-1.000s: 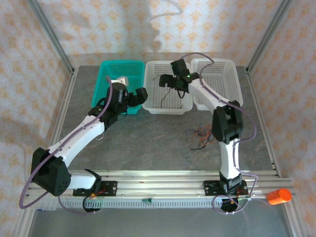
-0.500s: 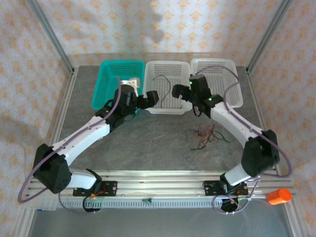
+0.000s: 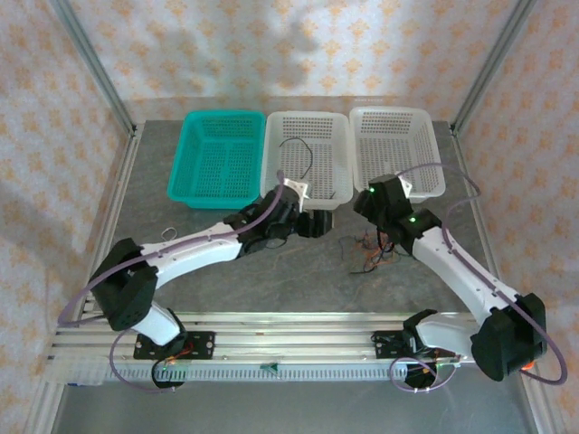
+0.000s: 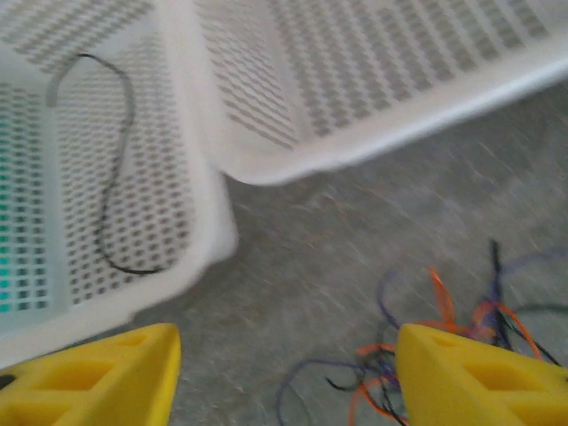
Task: Untangle the cables
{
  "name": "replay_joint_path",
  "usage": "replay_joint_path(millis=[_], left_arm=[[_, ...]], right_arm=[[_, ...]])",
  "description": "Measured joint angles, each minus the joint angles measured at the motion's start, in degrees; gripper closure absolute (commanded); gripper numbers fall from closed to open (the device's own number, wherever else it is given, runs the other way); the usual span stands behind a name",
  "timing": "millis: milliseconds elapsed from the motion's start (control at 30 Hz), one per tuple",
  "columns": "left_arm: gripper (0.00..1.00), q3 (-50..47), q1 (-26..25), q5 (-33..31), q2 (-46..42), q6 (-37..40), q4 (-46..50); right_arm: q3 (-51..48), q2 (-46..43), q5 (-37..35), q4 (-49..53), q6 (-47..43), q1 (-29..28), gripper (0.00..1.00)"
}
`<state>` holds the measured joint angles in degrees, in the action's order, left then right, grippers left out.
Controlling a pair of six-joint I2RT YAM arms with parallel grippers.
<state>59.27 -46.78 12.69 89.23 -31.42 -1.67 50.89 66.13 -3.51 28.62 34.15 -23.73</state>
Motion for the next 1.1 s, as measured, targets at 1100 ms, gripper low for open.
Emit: replay_joint_path(millis=[1100], left_arm=[[0.37,23.30,-13.94,0.33,32.20,3.85,-4.50]], right_arm=[[-16.06,0.44,22.93,1.97,10.45,32.41,0.58]])
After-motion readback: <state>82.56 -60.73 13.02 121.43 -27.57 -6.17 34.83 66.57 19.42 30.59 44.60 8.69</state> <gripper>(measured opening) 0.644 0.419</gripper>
